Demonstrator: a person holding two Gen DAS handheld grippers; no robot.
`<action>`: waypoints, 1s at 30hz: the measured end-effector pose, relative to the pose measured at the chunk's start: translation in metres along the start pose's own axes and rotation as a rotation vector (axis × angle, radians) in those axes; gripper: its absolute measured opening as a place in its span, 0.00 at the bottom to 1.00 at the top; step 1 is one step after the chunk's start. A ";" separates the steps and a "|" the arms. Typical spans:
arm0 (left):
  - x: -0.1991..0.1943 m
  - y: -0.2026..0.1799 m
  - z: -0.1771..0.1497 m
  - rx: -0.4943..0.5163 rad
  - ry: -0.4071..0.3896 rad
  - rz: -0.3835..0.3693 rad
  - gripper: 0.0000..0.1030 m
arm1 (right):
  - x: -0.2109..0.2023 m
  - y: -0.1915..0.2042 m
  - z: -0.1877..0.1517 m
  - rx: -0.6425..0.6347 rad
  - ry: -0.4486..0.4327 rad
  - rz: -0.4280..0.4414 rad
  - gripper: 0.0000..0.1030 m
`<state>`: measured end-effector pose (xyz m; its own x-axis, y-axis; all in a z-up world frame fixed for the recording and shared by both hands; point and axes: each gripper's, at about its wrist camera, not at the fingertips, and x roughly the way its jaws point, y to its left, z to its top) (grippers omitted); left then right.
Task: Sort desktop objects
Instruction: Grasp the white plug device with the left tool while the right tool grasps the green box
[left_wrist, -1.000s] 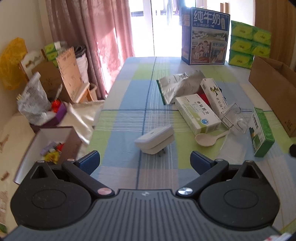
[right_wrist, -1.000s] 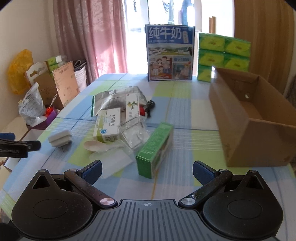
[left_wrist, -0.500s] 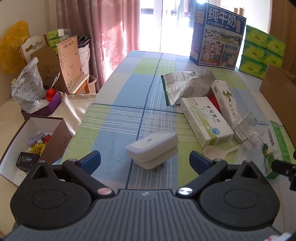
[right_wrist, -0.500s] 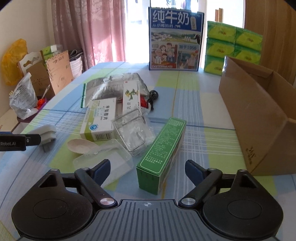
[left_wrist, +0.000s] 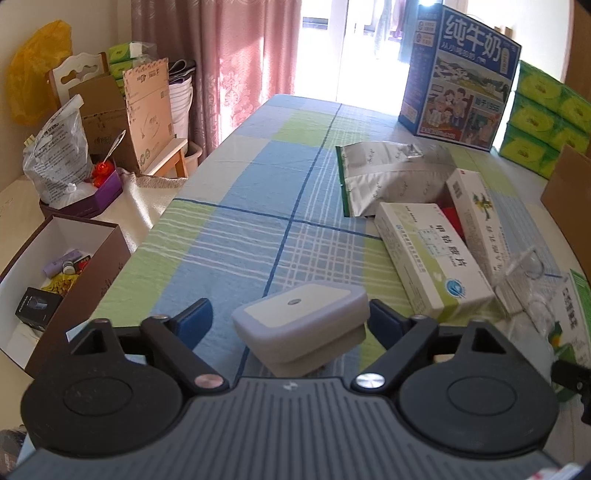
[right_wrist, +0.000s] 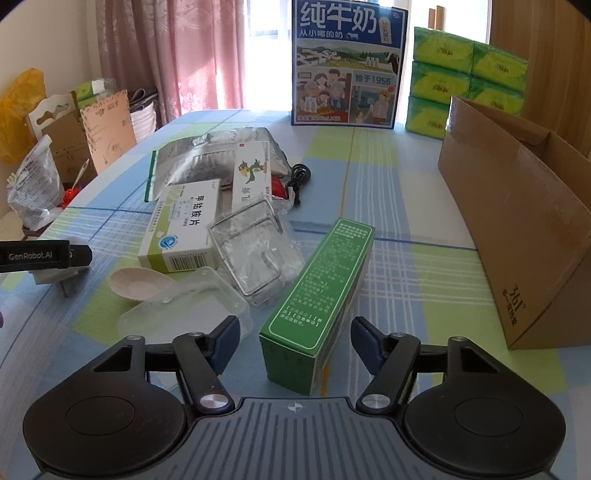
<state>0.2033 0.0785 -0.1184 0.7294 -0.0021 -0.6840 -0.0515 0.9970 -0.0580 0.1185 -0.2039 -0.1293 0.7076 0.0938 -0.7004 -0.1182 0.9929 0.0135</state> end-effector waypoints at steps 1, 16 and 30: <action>0.003 0.000 0.001 -0.002 0.004 -0.004 0.79 | 0.001 -0.001 0.000 0.001 0.003 -0.001 0.57; -0.032 0.006 -0.019 0.108 0.046 -0.163 0.73 | -0.017 -0.022 -0.010 -0.001 0.044 -0.060 0.27; -0.057 0.008 -0.035 0.027 0.022 -0.105 0.86 | -0.022 -0.033 -0.016 0.007 0.020 -0.103 0.55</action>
<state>0.1378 0.0840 -0.1054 0.7144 -0.1083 -0.6913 0.0428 0.9929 -0.1113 0.0953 -0.2397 -0.1258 0.7016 -0.0106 -0.7125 -0.0403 0.9977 -0.0546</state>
